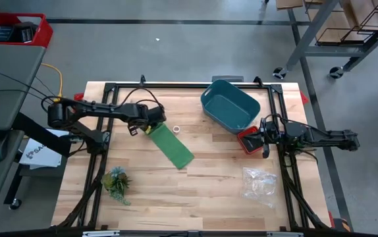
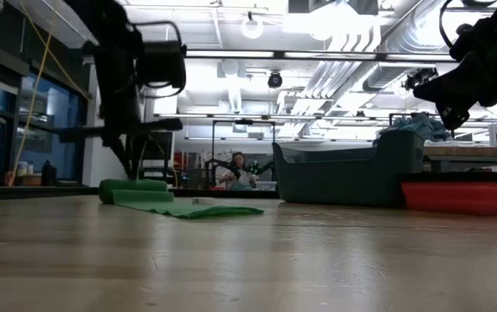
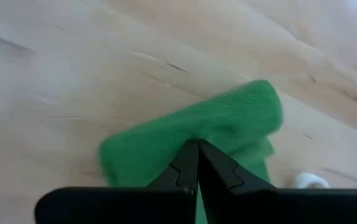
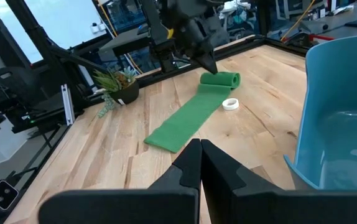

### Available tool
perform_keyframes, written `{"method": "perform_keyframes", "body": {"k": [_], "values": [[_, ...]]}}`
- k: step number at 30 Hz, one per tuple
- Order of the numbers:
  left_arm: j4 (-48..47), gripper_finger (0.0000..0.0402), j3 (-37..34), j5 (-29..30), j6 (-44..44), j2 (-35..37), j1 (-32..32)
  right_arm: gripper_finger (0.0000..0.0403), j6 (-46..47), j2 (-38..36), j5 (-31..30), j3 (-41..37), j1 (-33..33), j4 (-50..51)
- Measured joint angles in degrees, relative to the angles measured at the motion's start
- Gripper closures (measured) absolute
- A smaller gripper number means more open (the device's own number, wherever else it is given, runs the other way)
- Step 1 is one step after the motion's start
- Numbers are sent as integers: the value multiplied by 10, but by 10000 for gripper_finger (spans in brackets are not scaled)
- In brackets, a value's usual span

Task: Roll bandage
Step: Roll the green bandage

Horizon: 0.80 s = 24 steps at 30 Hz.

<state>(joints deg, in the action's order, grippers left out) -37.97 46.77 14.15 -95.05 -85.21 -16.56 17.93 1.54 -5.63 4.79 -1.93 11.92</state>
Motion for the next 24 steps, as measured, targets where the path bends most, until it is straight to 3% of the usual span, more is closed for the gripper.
{"method": "perform_keyframes", "body": {"k": [3,5,14,24], "values": [[87,401,-32,-65,53,1,-9,403,0,0,0,0,0,0],[98,401,-36,-71,57,1,-9,403,0,0,0,0,0,0],[63,401,-35,4,113,1,-34,403,0,0,0,0,0,0],[46,401,-37,45,152,39,-72,403,0,0,0,0,0,0]]}}
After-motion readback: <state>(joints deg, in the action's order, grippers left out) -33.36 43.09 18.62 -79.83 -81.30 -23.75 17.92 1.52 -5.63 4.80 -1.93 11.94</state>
